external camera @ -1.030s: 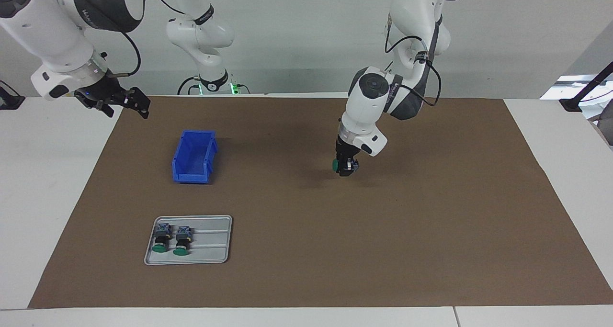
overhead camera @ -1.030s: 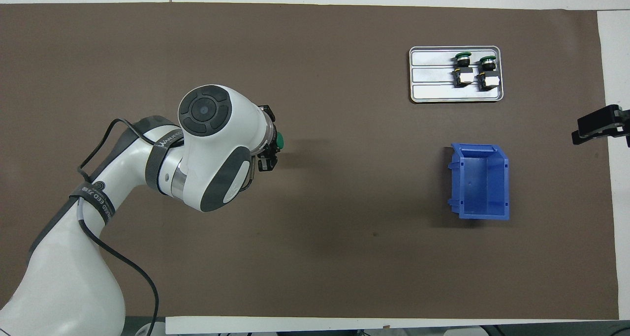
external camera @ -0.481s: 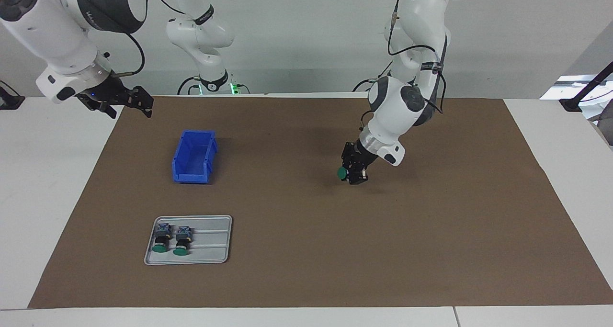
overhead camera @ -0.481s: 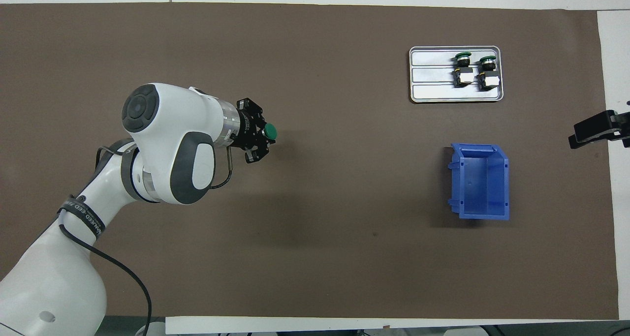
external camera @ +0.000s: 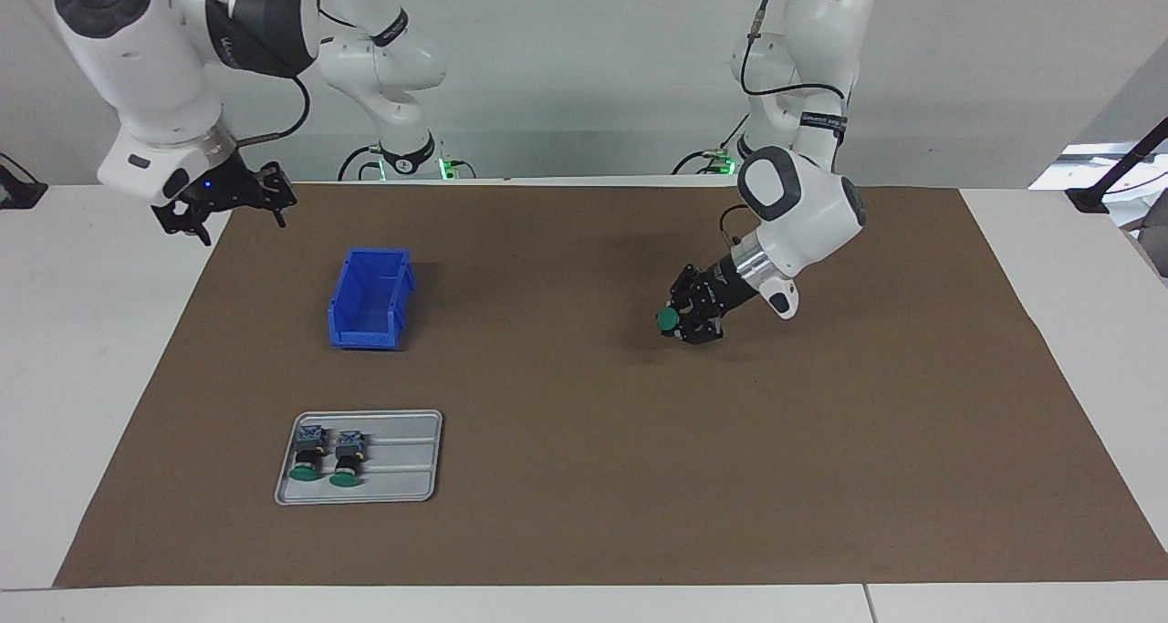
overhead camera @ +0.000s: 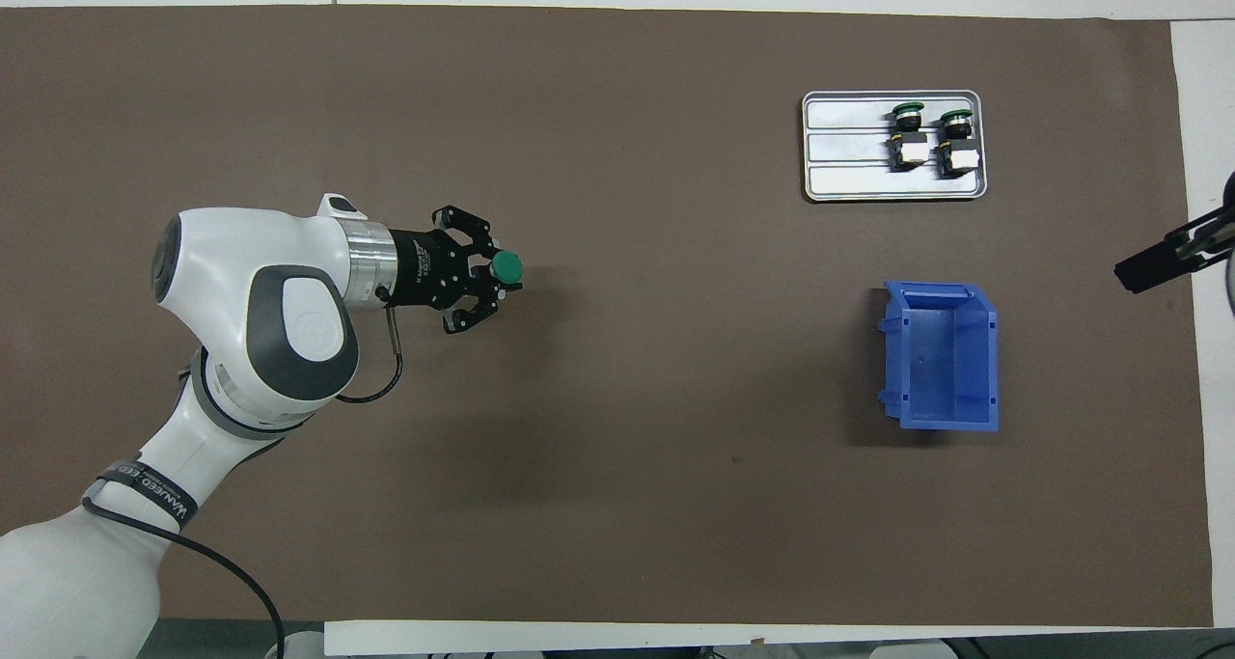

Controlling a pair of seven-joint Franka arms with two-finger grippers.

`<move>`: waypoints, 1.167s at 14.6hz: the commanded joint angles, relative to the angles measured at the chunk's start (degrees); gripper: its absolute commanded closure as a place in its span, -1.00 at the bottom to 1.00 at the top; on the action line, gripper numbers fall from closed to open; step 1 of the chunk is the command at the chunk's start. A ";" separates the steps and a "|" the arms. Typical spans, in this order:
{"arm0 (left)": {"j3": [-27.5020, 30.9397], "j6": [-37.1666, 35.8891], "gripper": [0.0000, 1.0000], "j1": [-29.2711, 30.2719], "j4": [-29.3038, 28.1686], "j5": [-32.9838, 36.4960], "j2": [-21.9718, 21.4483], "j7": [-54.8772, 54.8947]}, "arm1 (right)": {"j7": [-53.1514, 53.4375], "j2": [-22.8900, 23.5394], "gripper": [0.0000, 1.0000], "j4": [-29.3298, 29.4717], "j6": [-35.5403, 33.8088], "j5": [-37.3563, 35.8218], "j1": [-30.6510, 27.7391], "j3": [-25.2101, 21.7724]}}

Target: Place and press button with both arms

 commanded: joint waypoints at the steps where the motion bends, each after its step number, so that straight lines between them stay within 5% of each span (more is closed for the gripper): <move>1: -0.30 -2.04 0.79 2.10 -4.48 -6.38 -3.38 8.08 | -6.37 -3.03 -0.96 -5.62 5.16 -1.49 -0.42 -0.05; 5: -0.30 -4.67 0.84 3.42 -5.71 -15.50 -2.50 16.93 | -6.21 -3.12 -0.96 -5.63 5.01 -1.40 -0.60 -0.05; 14: -0.30 -14.16 0.97 7.10 -8.43 -23.62 1.10 32.51 | 13.90 -2.33 -0.96 -3.52 2.28 7.45 -1.04 -0.22; 17: -0.30 -15.76 0.97 8.69 -10.64 -31.59 1.63 39.55 | 20.04 -2.33 -0.96 -3.52 0.80 10.54 -1.22 -0.49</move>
